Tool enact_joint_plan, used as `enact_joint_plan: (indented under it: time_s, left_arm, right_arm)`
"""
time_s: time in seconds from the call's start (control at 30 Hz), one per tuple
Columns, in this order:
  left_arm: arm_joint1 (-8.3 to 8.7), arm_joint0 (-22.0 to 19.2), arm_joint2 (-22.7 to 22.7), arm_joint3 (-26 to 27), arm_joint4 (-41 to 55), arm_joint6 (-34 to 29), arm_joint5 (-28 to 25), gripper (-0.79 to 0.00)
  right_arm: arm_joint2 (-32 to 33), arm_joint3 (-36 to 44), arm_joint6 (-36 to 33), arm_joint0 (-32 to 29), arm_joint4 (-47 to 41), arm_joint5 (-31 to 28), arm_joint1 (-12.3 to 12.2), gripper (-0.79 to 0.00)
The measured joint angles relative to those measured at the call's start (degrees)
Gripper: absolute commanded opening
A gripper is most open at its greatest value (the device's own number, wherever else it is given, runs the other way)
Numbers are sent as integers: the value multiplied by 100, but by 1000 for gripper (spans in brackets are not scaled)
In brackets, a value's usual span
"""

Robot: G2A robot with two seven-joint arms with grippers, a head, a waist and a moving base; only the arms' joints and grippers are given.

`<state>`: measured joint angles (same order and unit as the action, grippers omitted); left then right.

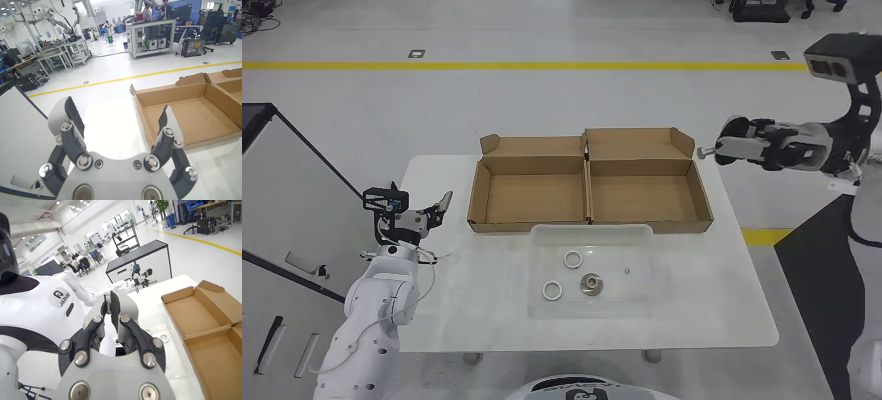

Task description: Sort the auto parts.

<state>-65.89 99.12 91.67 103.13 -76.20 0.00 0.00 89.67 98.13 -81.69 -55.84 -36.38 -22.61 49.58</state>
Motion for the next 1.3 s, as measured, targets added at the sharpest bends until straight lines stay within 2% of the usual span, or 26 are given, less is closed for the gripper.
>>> enact_joint_plan:
  time_s: [0.13, 0.3, 0.53, 1.0, 1.17, 1.3]
  left_arm:
    - [0, 0, 0, 0, 0, 0, 0, 0]
    - [0, 0, 0, 0, 0, 0, 0, 0]
    - [0, 0, 0, 0, 0, 0, 0, 0]
    - [0, 0, 0, 0, 0, 0, 0, 0]
    - [0, 0, 0, 0, 0, 0, 0, 0]
    - [0, 0, 0, 0, 0, 0, 0, 0]
  right_arm:
    - [-532, -421, -87, 639, 378, 87, -2, -785]
    - [-1429, -690, -185, 1401, 1352, 183, -51, -785]
    - [-2818, -1105, -47, 2059, 2418, 45, -209, -785]
    - [-5522, -2333, 835, 3116, 3633, -836, -592, -785]
    - [-6388, -2687, 1184, 3682, 3935, -1185, -591, -785]
    - [-7143, -3025, 1472, 4188, 4137, -1473, -499, -785]
